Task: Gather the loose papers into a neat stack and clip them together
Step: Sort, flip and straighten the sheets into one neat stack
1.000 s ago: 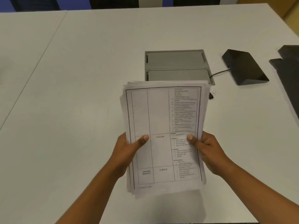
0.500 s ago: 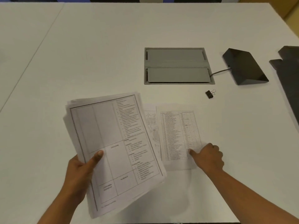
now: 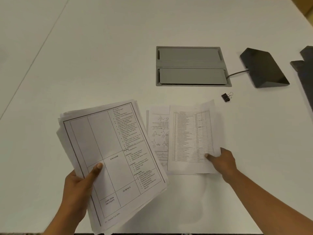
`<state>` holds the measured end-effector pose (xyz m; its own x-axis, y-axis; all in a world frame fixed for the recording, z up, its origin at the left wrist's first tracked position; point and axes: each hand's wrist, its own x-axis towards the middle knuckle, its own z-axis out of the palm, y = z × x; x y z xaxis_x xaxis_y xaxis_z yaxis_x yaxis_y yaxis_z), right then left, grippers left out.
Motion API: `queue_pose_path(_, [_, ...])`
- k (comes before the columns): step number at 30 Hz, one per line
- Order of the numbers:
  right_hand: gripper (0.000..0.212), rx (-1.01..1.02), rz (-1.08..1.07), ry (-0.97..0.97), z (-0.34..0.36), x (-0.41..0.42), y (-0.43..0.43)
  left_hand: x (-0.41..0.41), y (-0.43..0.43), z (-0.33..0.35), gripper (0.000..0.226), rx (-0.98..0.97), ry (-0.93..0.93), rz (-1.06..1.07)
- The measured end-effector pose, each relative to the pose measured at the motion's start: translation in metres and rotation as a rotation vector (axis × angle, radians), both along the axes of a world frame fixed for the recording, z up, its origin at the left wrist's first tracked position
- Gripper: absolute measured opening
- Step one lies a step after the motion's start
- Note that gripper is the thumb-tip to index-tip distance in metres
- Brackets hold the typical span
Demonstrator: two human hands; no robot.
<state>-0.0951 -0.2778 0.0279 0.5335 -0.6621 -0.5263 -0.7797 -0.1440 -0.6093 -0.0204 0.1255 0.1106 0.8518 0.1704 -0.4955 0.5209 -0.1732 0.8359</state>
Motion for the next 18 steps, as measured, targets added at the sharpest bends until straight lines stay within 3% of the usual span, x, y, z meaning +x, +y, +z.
queue_pose_path(4, [0.031,-0.018,0.028,-0.027,-0.005,0.011,0.032,0.001,0.005,0.0,0.04,-0.009,0.0,0.022])
queue_pose_path(8, [0.06,-0.28,0.101,0.21,-0.011,0.025,0.066,0.001,0.012,0.002,0.041,-0.005,-0.008,0.032])
queue_pose_path(10, [0.069,-0.328,0.144,0.231,-0.012,0.026,0.077,-0.001,0.014,0.002,0.043,0.007,-0.013,0.037])
queue_pose_path(15, [0.072,-0.228,0.047,0.207,-0.014,0.035,0.082,-0.002,0.022,0.004,0.054,0.023,-0.049,0.041])
queue_pose_path(18, [0.071,-0.186,-0.009,0.187,-0.01,0.039,0.078,-0.002,0.024,0.003,0.044,0.007,-0.054,0.034])
